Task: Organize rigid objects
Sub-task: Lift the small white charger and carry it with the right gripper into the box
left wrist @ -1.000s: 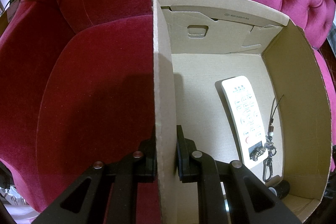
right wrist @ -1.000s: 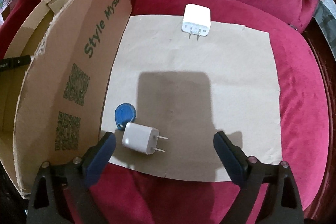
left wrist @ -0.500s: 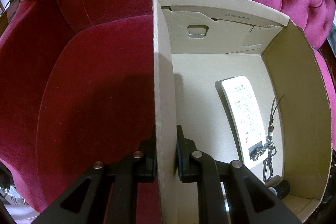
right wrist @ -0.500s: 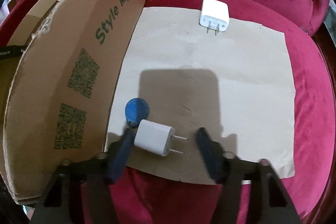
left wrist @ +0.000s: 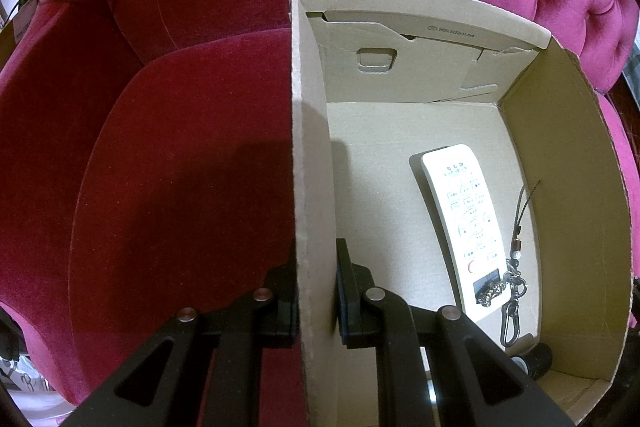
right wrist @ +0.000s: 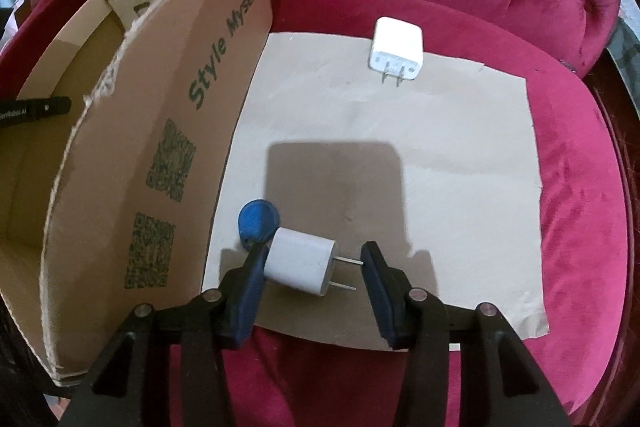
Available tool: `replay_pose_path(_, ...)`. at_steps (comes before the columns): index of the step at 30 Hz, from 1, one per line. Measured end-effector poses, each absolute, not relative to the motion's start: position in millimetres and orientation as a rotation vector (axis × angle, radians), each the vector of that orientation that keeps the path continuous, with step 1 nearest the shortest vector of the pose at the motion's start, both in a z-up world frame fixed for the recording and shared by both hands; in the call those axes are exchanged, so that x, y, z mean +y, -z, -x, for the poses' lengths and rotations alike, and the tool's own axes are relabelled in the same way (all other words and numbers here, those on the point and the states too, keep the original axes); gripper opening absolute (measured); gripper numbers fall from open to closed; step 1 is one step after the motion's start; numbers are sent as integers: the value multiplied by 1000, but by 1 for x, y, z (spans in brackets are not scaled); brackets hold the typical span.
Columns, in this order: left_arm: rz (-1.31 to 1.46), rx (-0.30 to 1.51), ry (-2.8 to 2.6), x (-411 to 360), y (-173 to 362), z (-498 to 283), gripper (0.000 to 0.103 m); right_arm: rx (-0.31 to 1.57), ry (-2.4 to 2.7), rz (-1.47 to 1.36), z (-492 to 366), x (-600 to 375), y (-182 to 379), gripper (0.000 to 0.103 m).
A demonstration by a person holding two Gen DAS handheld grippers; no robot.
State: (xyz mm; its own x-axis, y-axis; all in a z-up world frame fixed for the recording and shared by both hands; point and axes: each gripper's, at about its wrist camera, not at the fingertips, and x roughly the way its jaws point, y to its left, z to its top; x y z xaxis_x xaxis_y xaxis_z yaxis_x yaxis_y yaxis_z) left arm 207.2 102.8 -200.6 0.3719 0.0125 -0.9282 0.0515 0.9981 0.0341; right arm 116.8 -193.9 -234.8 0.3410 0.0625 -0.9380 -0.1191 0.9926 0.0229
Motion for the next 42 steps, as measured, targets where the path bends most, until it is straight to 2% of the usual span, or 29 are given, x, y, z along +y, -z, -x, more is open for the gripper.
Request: replay_pose_path(42,-58,1190,27,103,201,-207,15,1055,-69,85,-134,-179,139,51)
